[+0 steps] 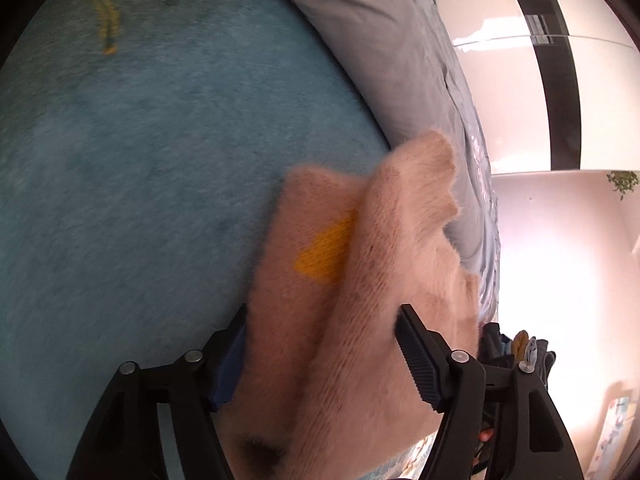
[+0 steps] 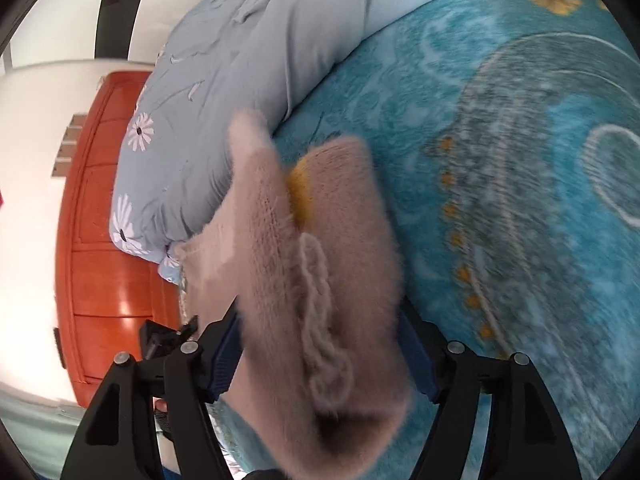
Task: Fold clothes
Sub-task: 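Grip the folded sweater with both grippers and carry it to the clothes stack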
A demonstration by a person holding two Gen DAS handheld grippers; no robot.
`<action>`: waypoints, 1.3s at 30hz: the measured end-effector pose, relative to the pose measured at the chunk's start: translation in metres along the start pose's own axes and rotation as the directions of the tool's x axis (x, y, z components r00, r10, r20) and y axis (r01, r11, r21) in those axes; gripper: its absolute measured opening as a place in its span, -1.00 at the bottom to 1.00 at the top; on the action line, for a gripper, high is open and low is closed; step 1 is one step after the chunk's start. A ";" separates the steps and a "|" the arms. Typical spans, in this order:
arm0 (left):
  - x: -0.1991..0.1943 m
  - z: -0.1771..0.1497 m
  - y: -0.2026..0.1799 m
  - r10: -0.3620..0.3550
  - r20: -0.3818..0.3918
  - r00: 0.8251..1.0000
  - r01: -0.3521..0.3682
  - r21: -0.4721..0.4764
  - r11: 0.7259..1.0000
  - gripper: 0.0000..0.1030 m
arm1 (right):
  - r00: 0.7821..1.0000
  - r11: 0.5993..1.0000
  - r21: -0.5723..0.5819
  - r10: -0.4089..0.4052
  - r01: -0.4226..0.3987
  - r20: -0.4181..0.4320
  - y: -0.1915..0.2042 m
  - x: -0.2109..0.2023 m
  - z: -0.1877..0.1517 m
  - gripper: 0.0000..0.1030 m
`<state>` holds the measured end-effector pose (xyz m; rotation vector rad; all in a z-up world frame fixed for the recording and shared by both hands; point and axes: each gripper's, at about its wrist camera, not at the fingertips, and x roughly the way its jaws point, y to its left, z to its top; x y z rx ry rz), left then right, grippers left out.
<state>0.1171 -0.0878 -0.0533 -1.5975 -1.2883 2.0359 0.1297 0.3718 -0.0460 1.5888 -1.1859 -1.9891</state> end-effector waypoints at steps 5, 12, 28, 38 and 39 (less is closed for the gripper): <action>0.011 -0.002 -0.011 -0.008 -0.032 0.999 0.010 0.057 0.998 0.59 | 1.000 1.000 -0.024 0.006 -0.006 -0.002 0.005 0.016 0.004 0.44; 0.024 -0.012 -0.021 -0.025 -0.048 0.999 0.031 0.121 0.992 0.78 | 1.000 0.998 -0.057 0.011 -0.010 0.019 0.011 0.020 0.002 0.44; 0.031 0.012 -0.048 -0.079 -0.001 0.997 0.079 0.022 0.997 0.78 | 0.997 0.999 -0.040 0.033 -0.030 0.063 0.006 0.018 -0.005 0.20; 0.030 -0.012 -0.072 0.068 0.087 0.994 -0.066 -0.035 0.997 -0.01 | 0.997 0.999 0.039 0.009 -0.012 0.076 0.023 0.007 -0.009 -0.24; 0.028 -0.016 -0.078 0.069 0.097 0.993 -0.066 -0.037 0.997 -0.09 | 0.997 0.999 0.040 0.007 -0.010 0.079 0.028 0.003 -0.010 -0.25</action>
